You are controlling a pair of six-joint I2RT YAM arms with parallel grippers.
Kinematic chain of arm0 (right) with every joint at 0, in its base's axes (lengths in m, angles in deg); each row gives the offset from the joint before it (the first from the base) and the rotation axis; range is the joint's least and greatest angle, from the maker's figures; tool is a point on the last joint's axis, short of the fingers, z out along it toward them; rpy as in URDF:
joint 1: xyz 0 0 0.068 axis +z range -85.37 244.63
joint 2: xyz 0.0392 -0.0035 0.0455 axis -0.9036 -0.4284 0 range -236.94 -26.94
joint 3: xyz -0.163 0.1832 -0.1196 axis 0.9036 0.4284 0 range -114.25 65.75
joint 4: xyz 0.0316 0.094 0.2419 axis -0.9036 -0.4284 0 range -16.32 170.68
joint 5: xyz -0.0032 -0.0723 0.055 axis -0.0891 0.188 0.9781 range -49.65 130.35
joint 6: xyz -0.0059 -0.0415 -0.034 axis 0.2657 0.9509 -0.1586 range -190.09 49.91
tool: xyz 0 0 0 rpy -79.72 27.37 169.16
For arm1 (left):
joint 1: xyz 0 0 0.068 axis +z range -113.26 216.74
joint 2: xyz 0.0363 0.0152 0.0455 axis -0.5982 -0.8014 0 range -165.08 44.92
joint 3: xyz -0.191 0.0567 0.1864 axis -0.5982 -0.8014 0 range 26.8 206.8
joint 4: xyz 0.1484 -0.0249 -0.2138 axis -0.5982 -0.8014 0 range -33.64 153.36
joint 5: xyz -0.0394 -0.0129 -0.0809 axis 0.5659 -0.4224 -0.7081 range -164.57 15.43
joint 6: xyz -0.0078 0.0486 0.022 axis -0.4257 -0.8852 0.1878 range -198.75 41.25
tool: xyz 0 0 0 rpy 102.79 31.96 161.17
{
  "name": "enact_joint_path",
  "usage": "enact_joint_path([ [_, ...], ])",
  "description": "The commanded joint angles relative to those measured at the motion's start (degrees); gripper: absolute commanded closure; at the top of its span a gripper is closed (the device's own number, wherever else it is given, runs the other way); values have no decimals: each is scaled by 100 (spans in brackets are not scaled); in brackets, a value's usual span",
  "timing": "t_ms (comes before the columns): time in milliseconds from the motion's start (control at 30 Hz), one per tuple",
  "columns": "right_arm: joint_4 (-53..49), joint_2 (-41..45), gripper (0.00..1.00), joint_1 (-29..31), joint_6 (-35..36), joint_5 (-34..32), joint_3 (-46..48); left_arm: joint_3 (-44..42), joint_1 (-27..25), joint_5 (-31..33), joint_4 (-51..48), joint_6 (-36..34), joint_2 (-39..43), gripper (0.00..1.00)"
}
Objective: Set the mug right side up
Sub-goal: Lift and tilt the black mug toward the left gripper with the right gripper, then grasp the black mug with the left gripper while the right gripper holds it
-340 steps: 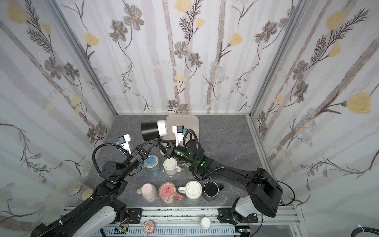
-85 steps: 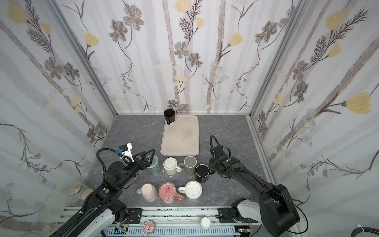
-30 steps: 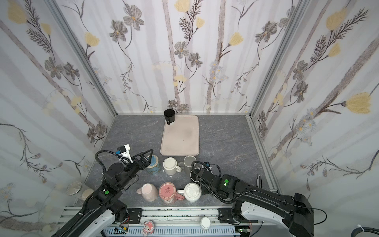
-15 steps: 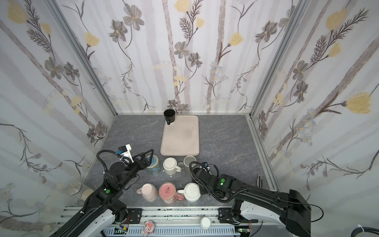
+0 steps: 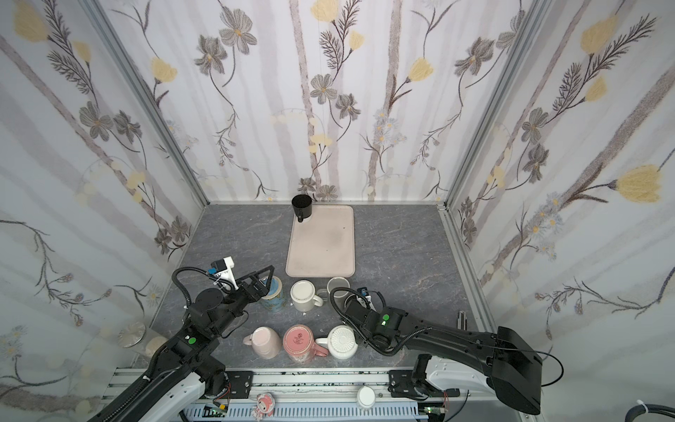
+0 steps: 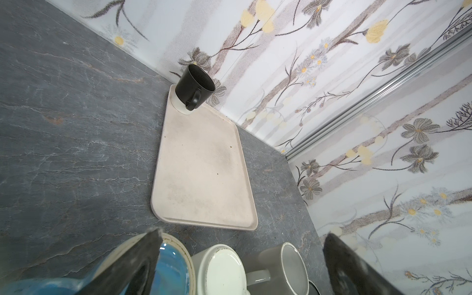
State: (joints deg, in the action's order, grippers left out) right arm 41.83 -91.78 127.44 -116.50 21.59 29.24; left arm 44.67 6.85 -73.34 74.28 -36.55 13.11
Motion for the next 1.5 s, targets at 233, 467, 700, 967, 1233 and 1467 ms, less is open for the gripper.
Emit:
enact_joint_path([
  [233,-271,62,100,-219,-166,-570,-143,33,9,-159,278,-10,-36,0],
  [467,-525,484,100,-567,42,-1170,-767,111,9,-171,250,-62,-18,0],
  [700,243,660,100,-940,993,-1393,-1704,208,9,-169,313,-85,-18,0],
  [967,3524,224,100,-1132,2152,257,-1889,759,8,-416,304,-75,-348,0],
  [1233,6395,-285,100,-1420,1350,1930,-1473,616,5,-1391,1757,287,-782,6],
  [1467,7950,-843,100,-1435,496,3020,-1420,508,1,-1923,3067,603,-1336,22],
])
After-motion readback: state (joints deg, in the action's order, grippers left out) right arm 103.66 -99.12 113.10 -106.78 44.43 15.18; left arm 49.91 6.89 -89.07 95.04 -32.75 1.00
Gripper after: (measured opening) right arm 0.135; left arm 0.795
